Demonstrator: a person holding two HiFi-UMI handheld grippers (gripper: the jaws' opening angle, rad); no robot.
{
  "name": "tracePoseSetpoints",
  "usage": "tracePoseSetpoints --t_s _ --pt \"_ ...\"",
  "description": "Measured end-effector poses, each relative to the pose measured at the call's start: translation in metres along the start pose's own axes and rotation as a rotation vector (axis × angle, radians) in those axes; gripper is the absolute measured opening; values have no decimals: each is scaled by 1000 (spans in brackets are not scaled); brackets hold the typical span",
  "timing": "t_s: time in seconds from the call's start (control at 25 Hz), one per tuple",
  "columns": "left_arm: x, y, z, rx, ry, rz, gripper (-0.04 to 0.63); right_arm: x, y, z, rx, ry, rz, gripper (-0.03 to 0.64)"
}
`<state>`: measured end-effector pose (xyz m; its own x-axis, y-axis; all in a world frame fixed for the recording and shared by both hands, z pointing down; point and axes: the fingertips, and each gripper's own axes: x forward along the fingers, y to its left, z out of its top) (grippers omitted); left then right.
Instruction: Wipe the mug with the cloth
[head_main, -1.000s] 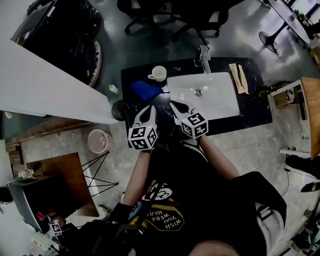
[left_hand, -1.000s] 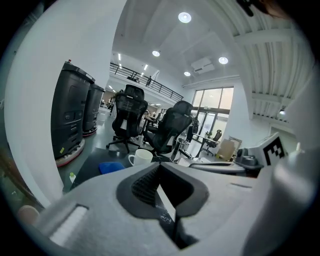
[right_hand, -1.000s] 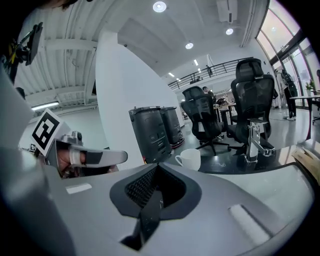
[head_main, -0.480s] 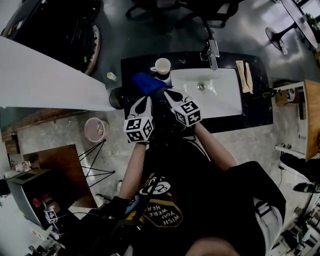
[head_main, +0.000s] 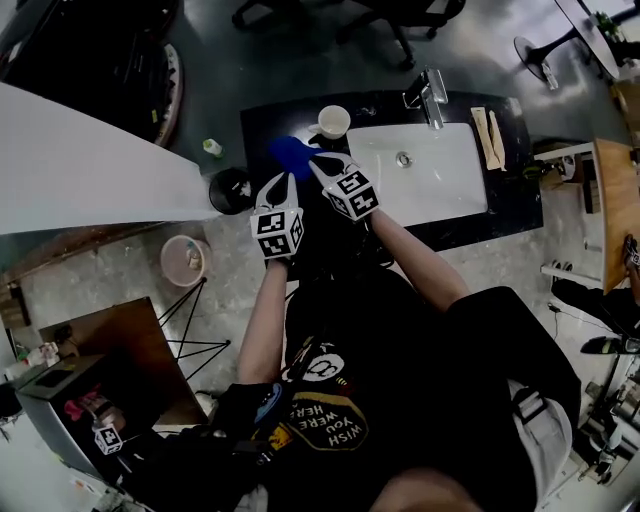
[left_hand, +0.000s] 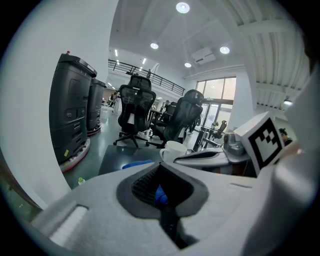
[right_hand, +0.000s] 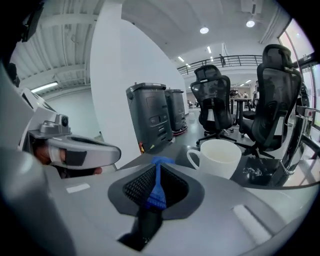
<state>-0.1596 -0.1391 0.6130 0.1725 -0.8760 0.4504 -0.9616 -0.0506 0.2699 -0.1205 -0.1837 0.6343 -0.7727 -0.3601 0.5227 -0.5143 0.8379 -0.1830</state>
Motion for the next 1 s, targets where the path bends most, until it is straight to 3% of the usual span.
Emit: tracePoseSetpoints --t_s 0.08,0.16,0.24,0.32,0.44,0.48,0.56,0.64,0.84,1.0 --pt "5 15 -2 3 10 8 3 16 -2 0 15 16 -37 83" --pt "7 24 -6 -4 22 17 3 30 -3 -5 7 48 -60 199" --pt "7 29 -9 -12 31 25 3 47 -3 -25 -36 145 -53 326" --pt "5 30 -11 -17 35 30 3 61 -3 -45 -87 242 -43 379" --pt "3 33 -9 -48 21 43 3 70 -2 -48 -153 234 -58 386" --pt "2 35 -8 -66 13 50 3 69 1 -47 -174 227 -55 360" --pt "0 37 -8 -89 8 67 3 66 8 -49 -218 235 -26 209" --pt "2 35 -8 -78 14 77 3 60 14 -53 -246 245 14 159" --pt "16 17 0 -38 25 57 3 13 0 -51 -168 148 44 144" --pt "47 4 20 -6 13 2 3 -57 -57 -55 -77 63 -62 144"
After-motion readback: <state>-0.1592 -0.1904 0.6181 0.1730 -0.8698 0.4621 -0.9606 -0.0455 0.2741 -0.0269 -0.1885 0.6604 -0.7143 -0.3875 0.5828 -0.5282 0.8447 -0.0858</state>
